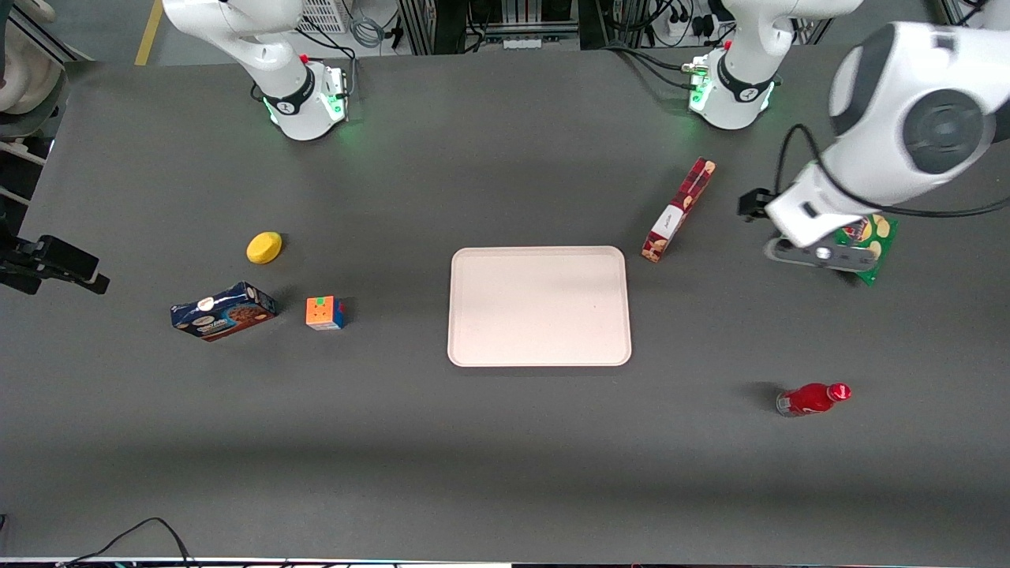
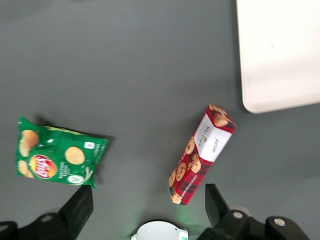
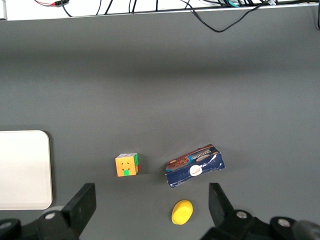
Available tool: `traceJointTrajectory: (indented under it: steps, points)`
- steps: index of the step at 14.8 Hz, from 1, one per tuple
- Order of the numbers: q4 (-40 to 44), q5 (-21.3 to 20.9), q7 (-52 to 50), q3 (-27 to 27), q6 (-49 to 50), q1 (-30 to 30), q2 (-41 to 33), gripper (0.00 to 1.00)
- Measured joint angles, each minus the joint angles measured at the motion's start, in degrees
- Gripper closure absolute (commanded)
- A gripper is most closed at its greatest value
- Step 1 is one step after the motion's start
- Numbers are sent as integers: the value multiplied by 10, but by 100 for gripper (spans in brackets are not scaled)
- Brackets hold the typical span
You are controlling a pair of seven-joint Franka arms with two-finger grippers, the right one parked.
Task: Place red cookie box on tray
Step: 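Move the left gripper from the chip bag over to the red cookie box, then lower the open left gripper around the cookie box and close it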
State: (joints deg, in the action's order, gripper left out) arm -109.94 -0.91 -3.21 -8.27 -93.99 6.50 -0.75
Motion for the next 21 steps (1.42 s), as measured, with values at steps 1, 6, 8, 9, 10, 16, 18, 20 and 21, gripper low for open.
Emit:
traceJointTrajectory:
  steps: [1,6,8,9,10,16,18,20,21]
  points:
    - [-22,0,0,-18,-12,0,-6,0]
    - [-172,5,0,-89,-154,1,-42,0]
    - [-237,15,9,-98,-218,1,-55,0]
    - [-270,21,26,-98,-254,1,-61,0]
    - [-303,30,43,-98,-293,0,-67,0]
    - [-440,59,69,-123,-458,0,-81,0]
    - [-463,89,69,-152,-487,1,-81,0]
    - [-479,102,69,-174,-519,1,-81,0]
    - [-488,104,69,-181,-538,1,-81,0]
